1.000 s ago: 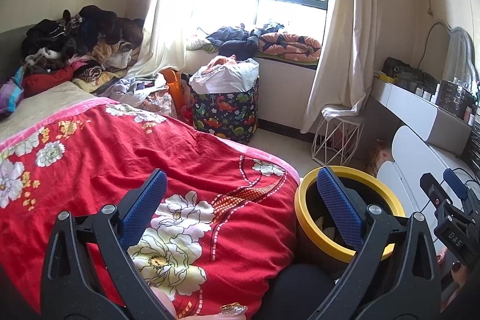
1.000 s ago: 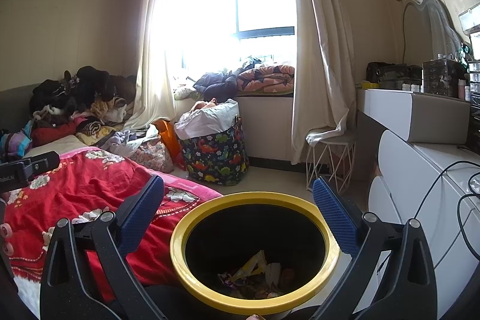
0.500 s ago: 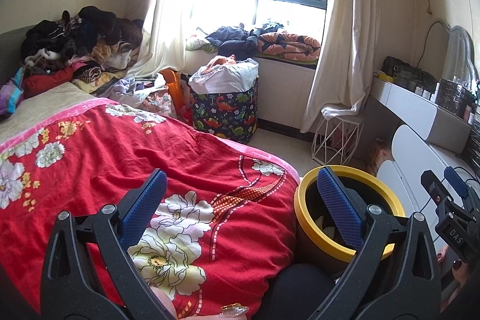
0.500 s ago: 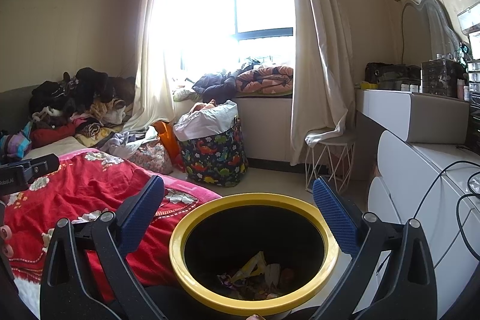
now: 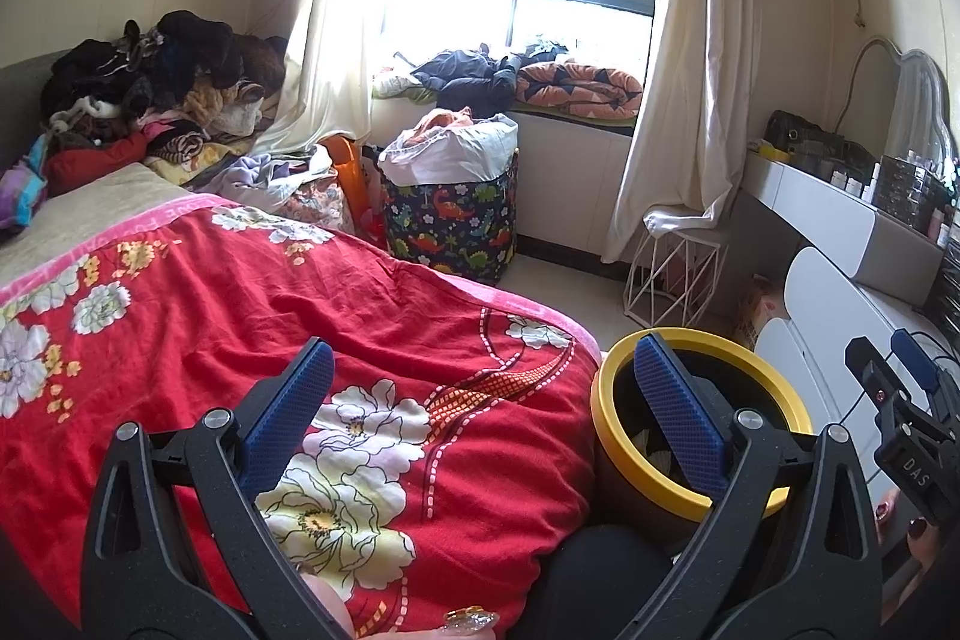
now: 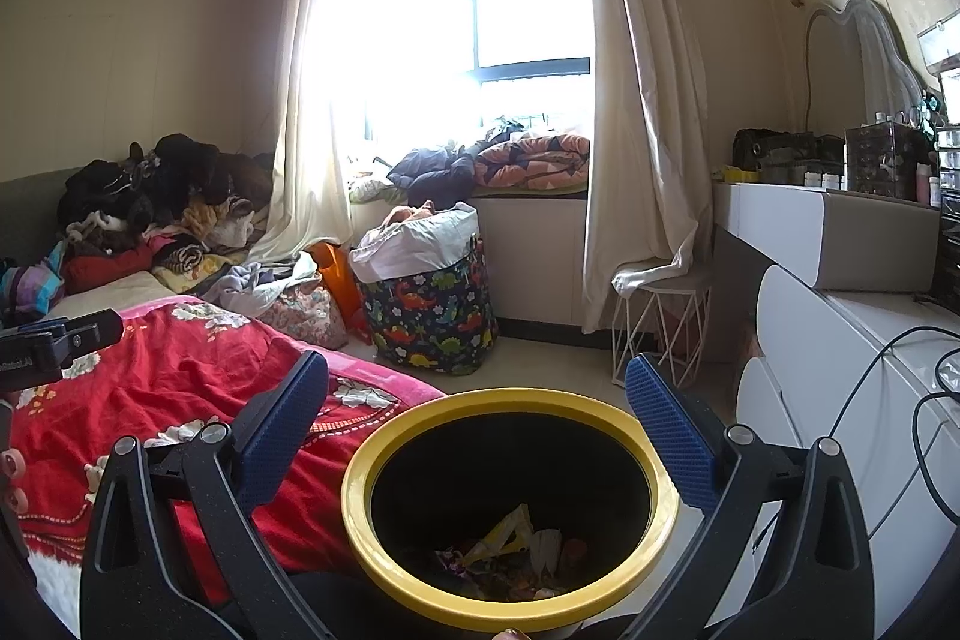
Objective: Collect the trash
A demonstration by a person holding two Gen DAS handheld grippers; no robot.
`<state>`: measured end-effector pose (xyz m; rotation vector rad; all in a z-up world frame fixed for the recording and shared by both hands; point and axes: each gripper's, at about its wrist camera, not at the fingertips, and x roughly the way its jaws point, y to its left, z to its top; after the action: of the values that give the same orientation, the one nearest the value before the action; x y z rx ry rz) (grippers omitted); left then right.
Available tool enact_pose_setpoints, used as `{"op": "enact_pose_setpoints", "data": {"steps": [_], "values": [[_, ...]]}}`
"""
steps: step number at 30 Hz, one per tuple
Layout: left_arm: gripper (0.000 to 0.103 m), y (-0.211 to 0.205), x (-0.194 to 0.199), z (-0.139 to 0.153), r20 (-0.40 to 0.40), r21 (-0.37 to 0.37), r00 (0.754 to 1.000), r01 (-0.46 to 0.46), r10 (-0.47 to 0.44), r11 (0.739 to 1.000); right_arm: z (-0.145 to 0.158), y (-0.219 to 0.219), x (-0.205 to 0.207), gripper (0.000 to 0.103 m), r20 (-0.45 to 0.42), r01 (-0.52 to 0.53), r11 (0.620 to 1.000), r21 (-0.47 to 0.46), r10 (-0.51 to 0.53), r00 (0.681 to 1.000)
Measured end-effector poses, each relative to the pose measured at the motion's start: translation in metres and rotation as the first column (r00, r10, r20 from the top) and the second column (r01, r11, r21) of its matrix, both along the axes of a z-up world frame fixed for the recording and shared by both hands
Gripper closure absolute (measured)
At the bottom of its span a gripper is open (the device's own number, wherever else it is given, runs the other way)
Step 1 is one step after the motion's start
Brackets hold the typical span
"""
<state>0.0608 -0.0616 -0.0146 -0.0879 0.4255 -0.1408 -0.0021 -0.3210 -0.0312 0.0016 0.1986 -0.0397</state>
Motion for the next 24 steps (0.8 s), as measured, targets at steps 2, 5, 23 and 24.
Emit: {"op": "enact_pose_setpoints", "data": {"steps": [2, 5, 23, 24], "values": [[0.011, 0.004, 0.000, -0.001, -0.015, -0.011, 1.000, 0.000, 0.000, 1.000, 0.003, 0.001, 0.001, 0.006, 0.001, -0.005, 1.000, -0.008, 0.005, 1.000], [0.011, 0.022, 0.000, -0.005, -0.051, -0.036, 0.998, -0.036, 0.034, 0.999, 0.010, 0.010, 0.005, 0.006, 0.000, -0.034, 0.999, -0.009, 0.034, 0.999], [0.011, 0.442, -0.065, -0.119, -0.381, 0.218, 0.422, -0.823, 0.823, 0.524, -0.087, 0.444, 0.080, 0.006, -0.644, -0.865, 0.459, 0.203, 0.728, 0.235], [0.011, 0.449, -0.065, -0.133, -0.419, 0.240, 0.395, -0.820, 0.817, 0.520, -0.102, 0.463, 0.075, 0.006, -0.679, -0.879, 0.439, 0.185, 0.704, 0.209]]}}
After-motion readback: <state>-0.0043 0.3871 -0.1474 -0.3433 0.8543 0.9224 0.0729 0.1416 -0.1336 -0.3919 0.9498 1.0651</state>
